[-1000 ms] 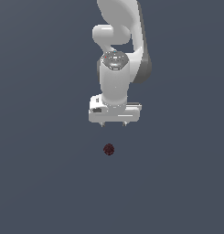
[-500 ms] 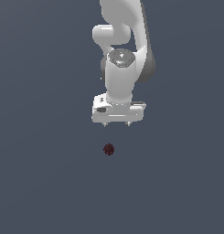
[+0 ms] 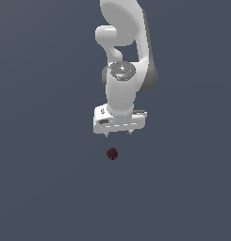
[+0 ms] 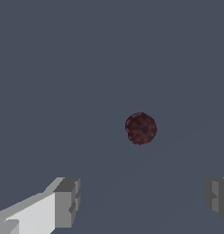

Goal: Pick up the object and move it to a goal position.

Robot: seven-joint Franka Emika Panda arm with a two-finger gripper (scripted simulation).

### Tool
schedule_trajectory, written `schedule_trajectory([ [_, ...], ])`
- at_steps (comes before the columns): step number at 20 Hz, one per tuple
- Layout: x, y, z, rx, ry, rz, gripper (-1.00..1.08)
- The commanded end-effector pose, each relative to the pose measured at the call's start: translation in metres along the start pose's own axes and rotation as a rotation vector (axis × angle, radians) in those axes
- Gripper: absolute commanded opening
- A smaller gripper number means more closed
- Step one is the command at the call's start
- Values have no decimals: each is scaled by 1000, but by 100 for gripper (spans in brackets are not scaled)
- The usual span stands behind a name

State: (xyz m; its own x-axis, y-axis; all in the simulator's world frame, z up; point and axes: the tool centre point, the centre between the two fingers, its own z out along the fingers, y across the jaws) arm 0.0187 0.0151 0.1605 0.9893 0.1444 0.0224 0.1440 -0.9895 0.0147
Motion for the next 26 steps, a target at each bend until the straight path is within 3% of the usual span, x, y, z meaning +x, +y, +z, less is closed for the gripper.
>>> schedule_trajectory([
  [1,4,4,10,1,-3,-40,100],
  [14,25,27,70,14,-18,-274,100],
  [26,27,32,84,18,-20,-319,100],
])
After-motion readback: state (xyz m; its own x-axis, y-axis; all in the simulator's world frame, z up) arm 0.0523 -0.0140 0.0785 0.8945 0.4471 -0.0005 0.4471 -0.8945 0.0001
